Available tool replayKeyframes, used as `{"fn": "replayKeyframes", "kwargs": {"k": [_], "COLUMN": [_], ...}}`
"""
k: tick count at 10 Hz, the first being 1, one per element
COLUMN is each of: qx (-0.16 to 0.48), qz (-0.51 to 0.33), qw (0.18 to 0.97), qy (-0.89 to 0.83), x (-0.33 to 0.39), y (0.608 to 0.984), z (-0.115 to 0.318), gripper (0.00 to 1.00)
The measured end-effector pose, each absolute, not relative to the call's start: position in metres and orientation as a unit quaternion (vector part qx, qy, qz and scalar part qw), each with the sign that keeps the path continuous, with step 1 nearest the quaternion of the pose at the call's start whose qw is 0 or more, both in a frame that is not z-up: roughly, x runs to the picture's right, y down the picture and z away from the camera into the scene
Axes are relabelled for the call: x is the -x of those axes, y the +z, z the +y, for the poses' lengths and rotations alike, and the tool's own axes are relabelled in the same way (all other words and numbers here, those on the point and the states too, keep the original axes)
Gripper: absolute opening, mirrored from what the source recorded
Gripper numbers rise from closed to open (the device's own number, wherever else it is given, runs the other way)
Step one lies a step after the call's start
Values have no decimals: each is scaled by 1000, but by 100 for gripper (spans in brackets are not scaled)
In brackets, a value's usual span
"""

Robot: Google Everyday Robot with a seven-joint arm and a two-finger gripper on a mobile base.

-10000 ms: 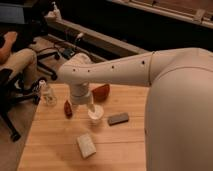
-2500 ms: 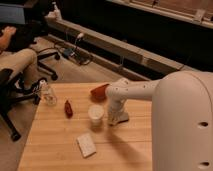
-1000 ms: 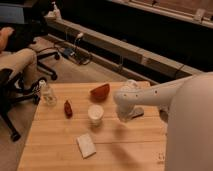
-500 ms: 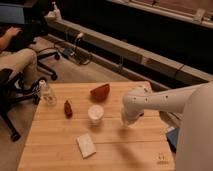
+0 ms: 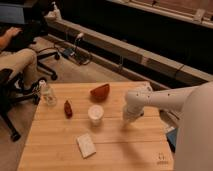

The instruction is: Push the eraser across the table

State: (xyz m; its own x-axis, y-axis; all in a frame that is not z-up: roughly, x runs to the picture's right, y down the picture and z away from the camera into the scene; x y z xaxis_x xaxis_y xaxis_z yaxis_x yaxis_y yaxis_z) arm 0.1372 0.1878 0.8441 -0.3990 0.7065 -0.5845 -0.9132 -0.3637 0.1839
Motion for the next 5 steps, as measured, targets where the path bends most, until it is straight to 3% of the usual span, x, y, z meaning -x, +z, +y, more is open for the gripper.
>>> {"fn": "replayKeyframes", "kwargs": {"k": [5], "qx": [199], "qz": [270], "qw": [515], "qy": [789], "x": [-157], "y": [860], "z": [175], "gripper": [0]}}
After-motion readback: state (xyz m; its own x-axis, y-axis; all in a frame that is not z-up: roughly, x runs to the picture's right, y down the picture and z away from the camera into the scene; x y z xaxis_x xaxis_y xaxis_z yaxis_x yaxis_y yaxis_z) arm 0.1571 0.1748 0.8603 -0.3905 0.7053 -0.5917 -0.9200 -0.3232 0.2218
